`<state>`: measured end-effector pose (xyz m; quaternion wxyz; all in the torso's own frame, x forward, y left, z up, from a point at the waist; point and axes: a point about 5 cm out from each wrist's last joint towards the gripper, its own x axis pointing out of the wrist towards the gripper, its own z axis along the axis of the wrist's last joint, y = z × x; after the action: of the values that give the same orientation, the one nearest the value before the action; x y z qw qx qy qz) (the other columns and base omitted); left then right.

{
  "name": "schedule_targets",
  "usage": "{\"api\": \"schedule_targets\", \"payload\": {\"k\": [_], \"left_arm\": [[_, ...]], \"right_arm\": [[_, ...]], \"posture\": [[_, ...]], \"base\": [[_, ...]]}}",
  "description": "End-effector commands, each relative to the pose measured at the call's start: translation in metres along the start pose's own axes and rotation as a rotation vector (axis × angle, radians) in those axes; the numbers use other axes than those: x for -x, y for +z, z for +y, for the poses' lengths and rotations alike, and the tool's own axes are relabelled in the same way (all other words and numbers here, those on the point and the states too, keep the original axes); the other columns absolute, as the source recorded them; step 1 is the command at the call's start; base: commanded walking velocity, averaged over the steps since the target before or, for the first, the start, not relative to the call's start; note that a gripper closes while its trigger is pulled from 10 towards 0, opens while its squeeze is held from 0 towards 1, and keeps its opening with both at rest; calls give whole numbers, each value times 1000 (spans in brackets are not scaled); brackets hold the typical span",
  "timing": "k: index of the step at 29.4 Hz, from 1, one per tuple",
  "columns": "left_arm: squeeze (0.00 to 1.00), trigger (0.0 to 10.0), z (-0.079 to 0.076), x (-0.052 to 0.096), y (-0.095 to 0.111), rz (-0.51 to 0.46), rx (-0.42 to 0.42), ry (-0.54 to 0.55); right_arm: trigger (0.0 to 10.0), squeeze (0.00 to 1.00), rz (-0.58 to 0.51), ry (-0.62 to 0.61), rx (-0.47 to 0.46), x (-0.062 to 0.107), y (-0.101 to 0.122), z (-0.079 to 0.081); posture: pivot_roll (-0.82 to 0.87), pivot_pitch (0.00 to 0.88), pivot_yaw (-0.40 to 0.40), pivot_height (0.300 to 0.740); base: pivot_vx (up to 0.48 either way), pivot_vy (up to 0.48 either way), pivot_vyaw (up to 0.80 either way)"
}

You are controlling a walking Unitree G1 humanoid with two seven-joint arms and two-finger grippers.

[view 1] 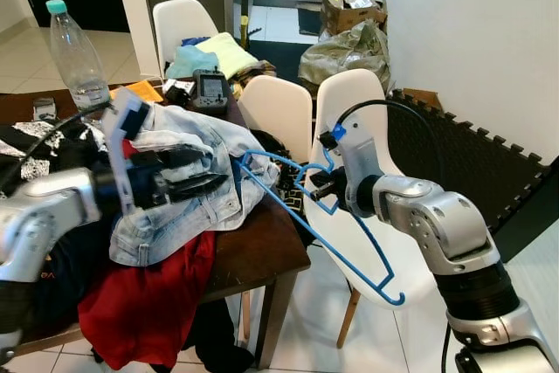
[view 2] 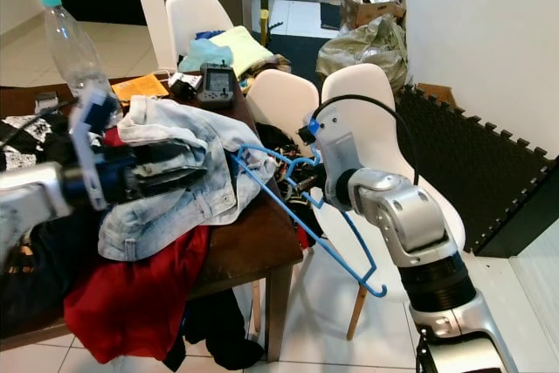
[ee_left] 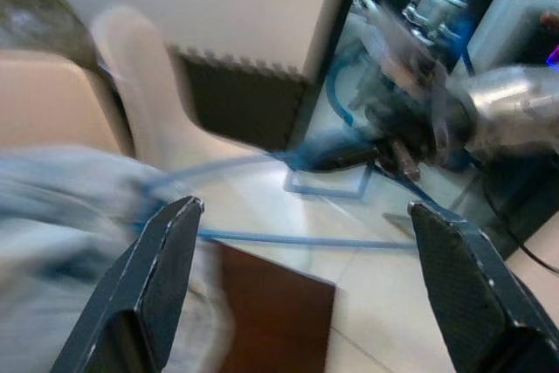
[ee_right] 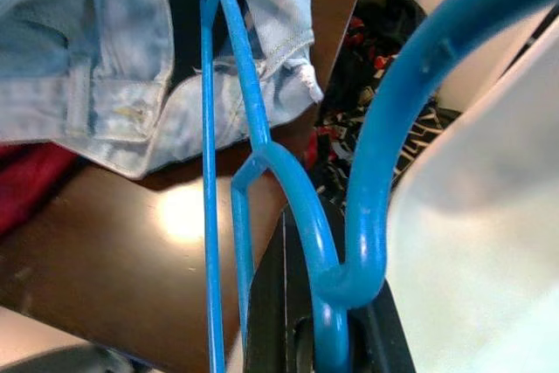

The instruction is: Hang hanger

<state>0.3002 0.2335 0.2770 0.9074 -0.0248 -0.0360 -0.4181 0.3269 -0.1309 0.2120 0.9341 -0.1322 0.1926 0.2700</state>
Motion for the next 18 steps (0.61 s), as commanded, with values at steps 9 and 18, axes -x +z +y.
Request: {"api": "schedule_targets", "payload": {"k": [9, 18], "left_arm": [[851, 10000, 62, 27, 24, -184, -69, 629], [0, 10000, 60, 16, 21, -220, -115, 666]], "right_arm": [[10000, 0, -137, -342, 6, 38, 29, -80], [10000, 0, -2, 211, 415, 103, 6, -55]], "posture": [[144, 63, -51, 740], [125, 56, -48, 740]], "base": [[0, 0, 0], [0, 0, 0]]}}
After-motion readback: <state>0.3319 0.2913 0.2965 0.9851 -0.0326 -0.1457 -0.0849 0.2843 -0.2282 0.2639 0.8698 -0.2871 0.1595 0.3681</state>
